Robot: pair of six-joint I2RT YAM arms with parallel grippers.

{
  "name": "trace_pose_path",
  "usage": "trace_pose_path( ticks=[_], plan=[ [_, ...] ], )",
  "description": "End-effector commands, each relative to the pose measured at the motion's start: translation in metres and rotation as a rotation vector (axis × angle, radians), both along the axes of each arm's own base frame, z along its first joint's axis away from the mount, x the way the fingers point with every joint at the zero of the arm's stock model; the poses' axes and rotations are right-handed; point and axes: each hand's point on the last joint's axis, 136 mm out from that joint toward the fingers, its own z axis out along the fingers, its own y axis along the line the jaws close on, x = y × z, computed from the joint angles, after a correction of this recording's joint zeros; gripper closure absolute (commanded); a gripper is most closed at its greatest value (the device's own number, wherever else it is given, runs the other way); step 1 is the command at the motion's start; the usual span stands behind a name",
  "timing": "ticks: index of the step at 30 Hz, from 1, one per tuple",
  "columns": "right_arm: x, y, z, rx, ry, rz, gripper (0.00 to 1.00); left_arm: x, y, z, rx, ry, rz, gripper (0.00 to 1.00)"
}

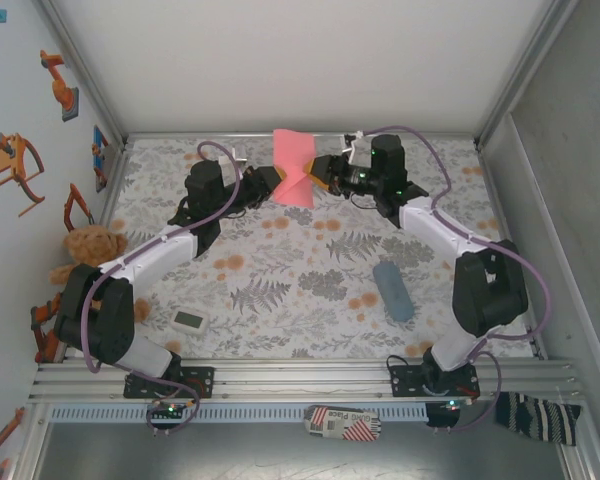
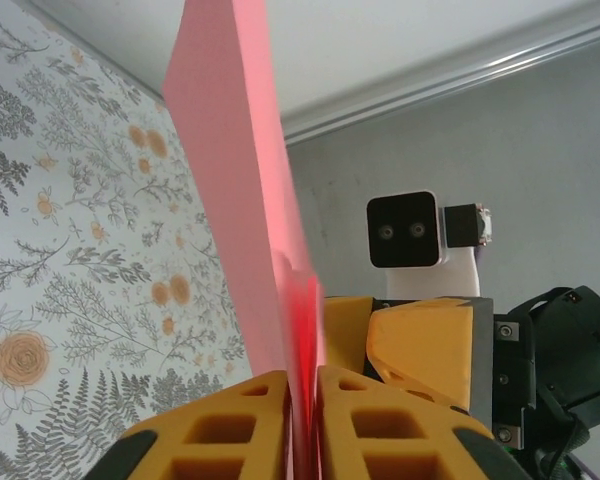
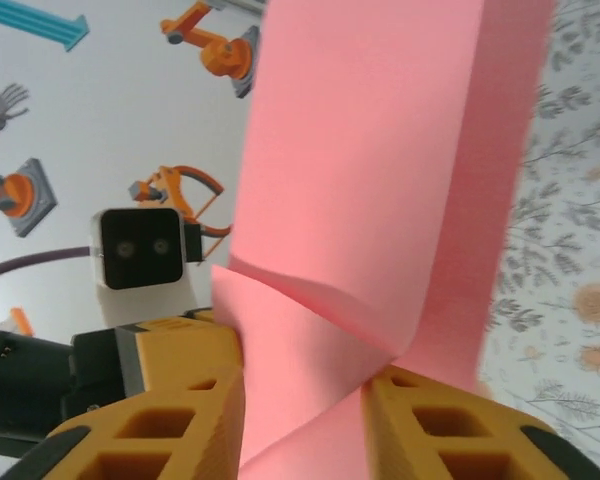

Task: Fold a paper plane with a square sheet of paper (pick it up from the middle)
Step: Turn over the paper at the center of the table.

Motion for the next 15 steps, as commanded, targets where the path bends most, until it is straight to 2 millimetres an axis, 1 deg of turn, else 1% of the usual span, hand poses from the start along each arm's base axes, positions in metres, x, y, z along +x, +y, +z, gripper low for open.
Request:
trace_pose_path(
  ticks=[1,3,5,7,9,11,12,13,15],
  plan=[
    [0.003,-0.024,0.005,-0.084,-0.035,-0.079,0.53,0.005,0.002,0.004,0.022,-0.036,-0.002,0.85],
    [0.007,-0.036,0.002,-0.104,-0.029,-0.115,0.48,0.005,0.006,-0.005,0.066,-0.022,0.009,0.86],
    [0.01,-0.049,-0.003,-0.123,-0.017,-0.153,0.45,0.005,0.012,-0.02,0.136,0.001,0.024,0.86],
    [0.013,-0.063,-0.009,-0.159,-0.01,-0.192,0.43,0.003,0.022,-0.039,0.252,0.026,0.044,0.87],
    [0.014,-0.073,-0.012,-0.186,-0.008,-0.22,0.41,0.001,0.033,-0.054,0.369,0.046,0.061,0.87],
    [0.014,-0.08,-0.016,-0.216,-0.008,-0.24,0.4,-0.001,0.048,-0.068,0.506,0.064,0.092,0.88],
    [0.014,-0.084,-0.018,-0.238,-0.01,-0.255,0.39,-0.001,0.059,-0.075,0.59,0.083,0.12,0.89],
    [0.014,-0.087,-0.02,-0.261,-0.009,-0.267,0.39,-0.002,0.071,-0.082,0.699,0.1,0.148,0.9],
    [0.014,-0.092,-0.025,-0.296,-0.004,-0.288,0.39,-0.004,0.092,-0.09,0.927,0.106,0.195,0.9]
  ],
)
